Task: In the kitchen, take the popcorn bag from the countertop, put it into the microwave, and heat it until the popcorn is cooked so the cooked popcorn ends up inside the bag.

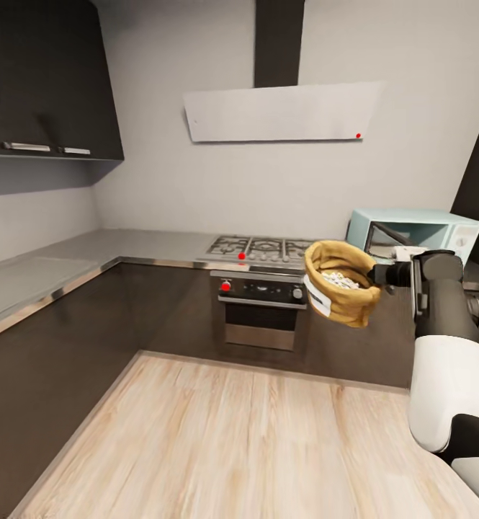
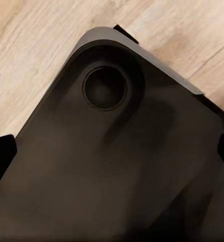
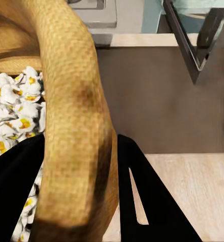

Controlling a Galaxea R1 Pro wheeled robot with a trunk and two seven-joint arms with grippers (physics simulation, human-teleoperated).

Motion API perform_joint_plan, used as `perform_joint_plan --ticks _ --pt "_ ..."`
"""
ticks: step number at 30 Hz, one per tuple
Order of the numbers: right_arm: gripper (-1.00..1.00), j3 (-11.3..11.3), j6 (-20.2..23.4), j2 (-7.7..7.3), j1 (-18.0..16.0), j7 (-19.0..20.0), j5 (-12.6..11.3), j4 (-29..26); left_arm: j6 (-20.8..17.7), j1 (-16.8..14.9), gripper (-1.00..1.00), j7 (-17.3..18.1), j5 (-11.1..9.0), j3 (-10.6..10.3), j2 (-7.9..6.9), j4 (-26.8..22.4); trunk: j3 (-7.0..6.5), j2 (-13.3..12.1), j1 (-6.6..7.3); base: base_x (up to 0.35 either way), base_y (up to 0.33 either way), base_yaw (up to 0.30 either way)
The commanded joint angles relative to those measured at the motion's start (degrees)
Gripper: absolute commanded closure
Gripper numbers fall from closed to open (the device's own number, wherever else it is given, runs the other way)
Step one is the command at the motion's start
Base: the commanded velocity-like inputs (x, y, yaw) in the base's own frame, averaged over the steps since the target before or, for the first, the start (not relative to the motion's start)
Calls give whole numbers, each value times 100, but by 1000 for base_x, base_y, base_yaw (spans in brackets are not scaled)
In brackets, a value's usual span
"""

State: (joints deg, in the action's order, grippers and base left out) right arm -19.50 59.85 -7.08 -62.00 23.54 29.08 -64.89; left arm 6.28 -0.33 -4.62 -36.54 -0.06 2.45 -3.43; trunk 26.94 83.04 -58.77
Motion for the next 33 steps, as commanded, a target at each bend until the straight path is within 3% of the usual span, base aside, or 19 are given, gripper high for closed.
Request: perform_joint_plan --ticks 1,5,6,11,20,24,33 --pt "100 -8 15 -1 -5 56 58 -19 13 -2 -100 -21 -2 -3 2 -1 6 4 4 -348 0 0" --pt "100 -30 15 -31 -5 46 90 82 19 -2 -100 -164 8 -3 27 -2 6 4 4 -349 0 0" --pt "100 -28 15 -118 -5 39 103 253 21 -2 -100 -169 9 -3 28 -7 6 4 4 -349 0 -166" --pt "100 -27 15 -242 -5 21 115 545 22 -2 -100 -171 7 -3 26 -8 6 4 4 -349 0 -268" --pt "100 -36 15 -284 -5 12 113 572 16 -2 -100 -171 7 -4 19 -8 6 4 4 -349 0 -296" --pt "100 -31 15 -463 -5 4 115 566 13 -2 -100 -171 7 -14 17 -8 6 4 4 -348 -9 -297" --pt "100 -27 15 -479 -5 2 117 565 3 -2 -100 -161 4 -32 19 -26 6 4 4 -78 -69 -297"
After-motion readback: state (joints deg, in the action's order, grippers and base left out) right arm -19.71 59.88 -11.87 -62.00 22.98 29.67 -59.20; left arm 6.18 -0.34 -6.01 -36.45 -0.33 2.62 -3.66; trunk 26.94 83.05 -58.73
